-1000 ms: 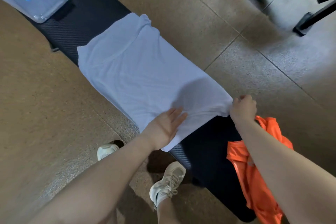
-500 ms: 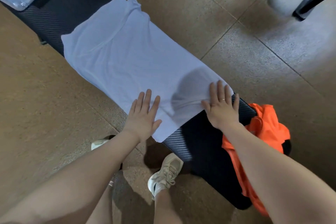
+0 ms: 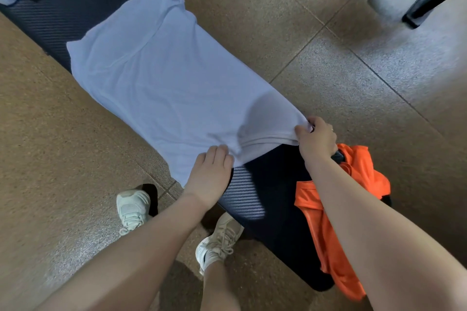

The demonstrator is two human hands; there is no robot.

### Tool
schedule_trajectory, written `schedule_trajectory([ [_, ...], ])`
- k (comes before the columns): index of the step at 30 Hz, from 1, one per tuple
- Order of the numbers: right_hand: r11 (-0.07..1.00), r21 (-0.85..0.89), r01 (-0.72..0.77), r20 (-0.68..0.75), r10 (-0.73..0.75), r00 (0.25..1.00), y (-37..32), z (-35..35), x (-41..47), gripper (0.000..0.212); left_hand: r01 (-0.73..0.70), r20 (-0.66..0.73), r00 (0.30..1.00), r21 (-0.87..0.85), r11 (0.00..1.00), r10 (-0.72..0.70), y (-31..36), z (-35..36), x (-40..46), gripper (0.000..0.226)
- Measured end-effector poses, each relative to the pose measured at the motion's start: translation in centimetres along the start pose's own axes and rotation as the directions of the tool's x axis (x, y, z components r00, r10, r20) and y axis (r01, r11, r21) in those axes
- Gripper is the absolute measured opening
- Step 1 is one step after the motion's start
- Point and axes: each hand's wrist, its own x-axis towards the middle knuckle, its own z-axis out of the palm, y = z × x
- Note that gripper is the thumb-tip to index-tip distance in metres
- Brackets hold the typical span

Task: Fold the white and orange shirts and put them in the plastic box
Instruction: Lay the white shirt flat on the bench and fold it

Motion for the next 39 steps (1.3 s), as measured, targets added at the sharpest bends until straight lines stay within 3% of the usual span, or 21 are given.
schedule_trajectory([
  [4,0.991,0.122,0.059,-0.099,-0.047,0.994,0.3,-0.3,-0.4,0.02,0.042,0.016,0.999,-0.06,0.997,-0.041,-0.5,-1.5,1.4,0.031],
  [7,0.946,0.322,0.034,-0.075,-0.011,0.997,0.3,-0.6,-0.5,0.017,0.244,0.066,0.969,-0.358,0.901,-0.236,-0.2,-3.0,1.5,0.028],
  [10,0.735,0.663,-0.143,0.065,0.134,0.989,-0.2,-1.8,-1.1,0.007,0.307,0.18,0.952,-0.577,0.757,-0.248,0.2,-4.0,0.5,0.015],
  [12,0.607,0.753,-0.254,0.162,0.204,0.966,0.1,-2.8,-1.7,0.019,0.27,0.198,0.963,-0.637,0.722,-0.185,0.8,-4.8,-0.6,0.025],
  [15,0.603,0.74,-0.298,0.17,0.261,0.95,1.3,-4.6,-3.2,0.029,0.259,0.252,0.96,-0.653,0.711,-0.118,2.2,-6.0,-1.9,0.031],
  [19,0.57,0.758,-0.317,0.163,0.304,0.939,0.9,-7.0,-4.9,0.015,0.219,0.239,0.969,-0.714,0.665,-0.062,2.9,-8.1,-2.8,0.008],
  [23,0.504,0.808,-0.306,0.183,0.28,0.942,-2.6,-8.7,-5.4,0.016,0.188,0.24,0.97,-0.682,0.707,-0.027,0.9,-10.4,-2.5,0.045],
  [26,0.45,0.842,-0.298,0.205,0.244,0.948,-6.2,-8.2,-5.4,0.02,0.219,0.276,0.96,-0.664,0.715,-0.038,-2.6,-10.2,-2.3,0.05],
  [29,0.415,0.855,-0.31,0.248,0.198,0.948,-10.2,-7.3,-5.7,0.007,0.308,0.363,0.928,-0.621,0.721,-0.084,-7.2,-10.1,-2.2,0.054],
  [33,0.477,0.841,-0.256,0.23,0.115,0.966,-14.6,-5.4,-5.7,0.023,0.364,0.422,0.9,-0.588,0.722,-0.111,-13.4,-10.3,-1.7,0.059],
  [39,0.536,0.814,-0.224,0.224,0.066,0.972,-19.7,-1.3,-3.8,0.018,0.42,0.391,0.898,-0.63,0.653,-0.2,-20.6,-9.8,0.8,0.043],
])
